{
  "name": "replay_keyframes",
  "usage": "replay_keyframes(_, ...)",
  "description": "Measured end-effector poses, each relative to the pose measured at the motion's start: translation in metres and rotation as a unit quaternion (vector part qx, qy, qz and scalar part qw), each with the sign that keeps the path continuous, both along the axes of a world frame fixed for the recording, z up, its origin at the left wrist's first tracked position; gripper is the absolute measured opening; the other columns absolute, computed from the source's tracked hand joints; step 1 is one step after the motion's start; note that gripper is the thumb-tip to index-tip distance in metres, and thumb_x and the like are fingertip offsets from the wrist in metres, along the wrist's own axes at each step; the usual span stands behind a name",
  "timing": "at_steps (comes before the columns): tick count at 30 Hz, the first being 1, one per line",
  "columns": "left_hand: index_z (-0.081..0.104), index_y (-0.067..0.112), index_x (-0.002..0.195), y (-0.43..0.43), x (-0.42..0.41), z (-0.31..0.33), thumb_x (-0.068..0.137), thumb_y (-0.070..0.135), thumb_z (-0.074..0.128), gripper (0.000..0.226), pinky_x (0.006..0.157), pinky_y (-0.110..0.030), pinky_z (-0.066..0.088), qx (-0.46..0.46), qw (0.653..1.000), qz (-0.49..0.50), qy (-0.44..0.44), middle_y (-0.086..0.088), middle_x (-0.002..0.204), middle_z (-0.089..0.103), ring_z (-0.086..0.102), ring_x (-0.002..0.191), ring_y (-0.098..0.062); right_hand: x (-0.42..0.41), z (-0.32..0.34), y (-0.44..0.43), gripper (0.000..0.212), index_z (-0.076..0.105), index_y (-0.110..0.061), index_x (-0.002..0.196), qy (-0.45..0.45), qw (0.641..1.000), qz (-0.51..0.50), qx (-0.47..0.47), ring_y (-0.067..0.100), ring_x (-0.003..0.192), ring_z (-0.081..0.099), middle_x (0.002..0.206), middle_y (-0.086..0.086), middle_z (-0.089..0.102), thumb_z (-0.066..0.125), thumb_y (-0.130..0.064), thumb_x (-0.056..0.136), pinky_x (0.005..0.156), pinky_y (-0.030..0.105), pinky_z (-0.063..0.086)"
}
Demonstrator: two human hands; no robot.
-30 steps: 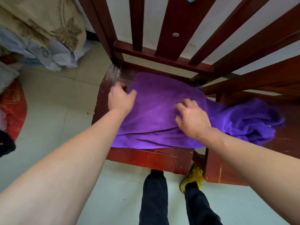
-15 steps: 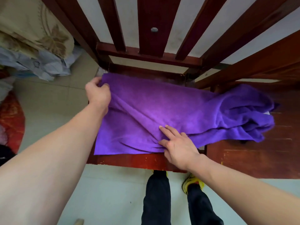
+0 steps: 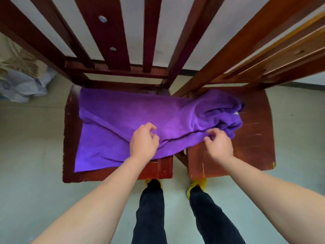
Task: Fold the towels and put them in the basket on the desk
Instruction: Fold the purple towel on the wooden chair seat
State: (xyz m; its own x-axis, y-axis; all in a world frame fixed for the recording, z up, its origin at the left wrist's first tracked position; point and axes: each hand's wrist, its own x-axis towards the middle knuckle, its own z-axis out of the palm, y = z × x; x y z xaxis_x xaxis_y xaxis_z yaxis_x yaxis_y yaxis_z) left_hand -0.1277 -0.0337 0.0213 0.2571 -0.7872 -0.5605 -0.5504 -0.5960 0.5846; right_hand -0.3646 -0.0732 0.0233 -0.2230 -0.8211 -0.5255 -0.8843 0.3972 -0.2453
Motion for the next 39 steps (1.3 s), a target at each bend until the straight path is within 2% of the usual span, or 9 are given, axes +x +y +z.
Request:
replay_keyframes(4, 0.065, 0.019, 0.103, 0.007, -0.074, 0.005, 0.082, 0.015, 0.055, 0.023, 0.080, -0.037, 0.049, 0.021, 0.993, -0.112, 0.042, -0.005, 0.094, 0.069, 0.062, 0.097, -0.030, -0.061, 0.003, -0.022, 0.041, 0.059, -0.007, 0.113, 0.009, 0.954, -0.299, -0.025, 0.027, 0.099, 0.061, 0.108, 0.011, 0.065, 0.070, -0.030, 0.081, 0.093, 0.037, 0.044)
replay_keyframes(7, 0.059, 0.020, 0.115, 0.004, -0.118, -0.002, 0.085, 0.019, 0.055, 0.030, 0.088, -0.038, 0.044, 0.016, 0.983, -0.184, -0.007, -0.006, 0.113, 0.057, 0.053, 0.110, -0.028, -0.082, -0.010, -0.035, 0.037, 0.059, -0.014, 0.096, -0.145, 0.860, -0.487, 0.050, 0.019, 0.066, 0.061, 0.081, 0.004, 0.062, 0.075, -0.041, 0.076, 0.069, 0.035, 0.053)
replay_keyframes(9, 0.051, 0.021, 0.126, -0.001, -0.140, -0.013, 0.085, 0.021, 0.057, 0.041, 0.091, -0.040, 0.042, 0.011, 0.971, -0.232, -0.054, -0.006, 0.122, 0.049, 0.045, 0.116, -0.027, -0.088, -0.022, -0.040, 0.013, 0.057, -0.019, 0.088, -0.223, 0.838, -0.488, 0.099, 0.009, 0.044, 0.062, 0.076, 0.001, 0.062, 0.069, -0.023, 0.085, 0.048, 0.023, 0.048)
replay_keyframes(12, 0.041, 0.023, 0.136, -0.006, -0.163, -0.032, 0.082, 0.025, 0.062, 0.058, 0.094, -0.043, 0.040, 0.040, 0.942, -0.304, -0.134, -0.008, 0.127, 0.044, 0.043, 0.117, -0.030, -0.101, -0.029, -0.049, 0.014, 0.057, -0.015, 0.075, -0.255, 0.847, -0.460, 0.079, 0.005, 0.034, 0.051, 0.064, 0.002, 0.057, 0.065, -0.009, 0.084, 0.036, 0.015, 0.043)
replay_keyframes(17, 0.054, 0.022, 0.123, 0.005, -0.183, -0.032, 0.083, 0.021, 0.054, 0.040, 0.095, -0.042, 0.039, 0.119, 0.916, -0.333, -0.189, -0.009, 0.122, 0.052, 0.045, 0.116, -0.031, -0.148, -0.019, -0.002, 0.009, 0.060, -0.016, 0.063, -0.213, 0.933, -0.289, -0.014, 0.021, 0.051, 0.053, 0.053, -0.001, 0.055, 0.064, -0.022, 0.068, 0.055, 0.034, 0.047)
replay_keyframes(22, 0.058, 0.022, 0.121, 0.021, -0.205, -0.022, 0.086, 0.021, 0.050, 0.037, 0.096, -0.040, 0.037, 0.208, 0.887, -0.371, -0.181, -0.008, 0.124, 0.053, 0.045, 0.119, -0.030, -0.207, -0.025, 0.057, 0.013, 0.060, -0.015, 0.062, -0.146, 0.961, -0.175, 0.157, 0.024, 0.068, 0.061, 0.062, 0.000, 0.064, 0.071, -0.015, 0.070, 0.069, 0.034, 0.049)
replay_keyframes(28, 0.057, 0.016, 0.117, -0.006, -0.238, -0.018, 0.089, 0.021, 0.048, 0.030, 0.088, -0.040, 0.041, 0.107, 0.923, -0.325, -0.176, -0.010, 0.117, 0.053, 0.050, 0.112, -0.032, -0.221, -0.037, -0.004, 0.013, 0.070, -0.015, 0.086, -0.119, 0.976, -0.167, 0.068, 0.024, 0.086, 0.065, 0.087, 0.003, 0.072, 0.069, -0.027, 0.080, 0.076, 0.029, 0.046)
replay_keyframes(34, 0.049, 0.018, 0.124, -0.042, -0.256, -0.042, 0.086, 0.023, 0.055, 0.039, 0.087, -0.044, 0.044, 0.108, 0.956, -0.245, -0.123, -0.011, 0.119, 0.047, 0.044, 0.114, -0.034, -0.190, -0.077, -0.119, 0.036, 0.057, -0.020, 0.060, -0.196, 0.955, -0.220, 0.019, 0.031, 0.080, 0.071, 0.081, 0.008, 0.073, 0.068, -0.055, 0.057, 0.077, 0.047, 0.058)
replay_keyframes(39, 0.044, 0.022, 0.125, -0.042, -0.253, -0.048, 0.083, 0.023, 0.060, 0.045, 0.089, -0.043, 0.043, 0.127, 0.956, -0.244, -0.106, -0.008, 0.121, 0.042, 0.041, 0.116, -0.031, -0.157, -0.066, -0.150, 0.024, 0.056, -0.018, 0.061, -0.285, 0.918, -0.272, 0.035, 0.022, 0.068, 0.062, 0.069, 0.003, 0.062, 0.078, -0.022, 0.070, 0.066, 0.036, 0.052)
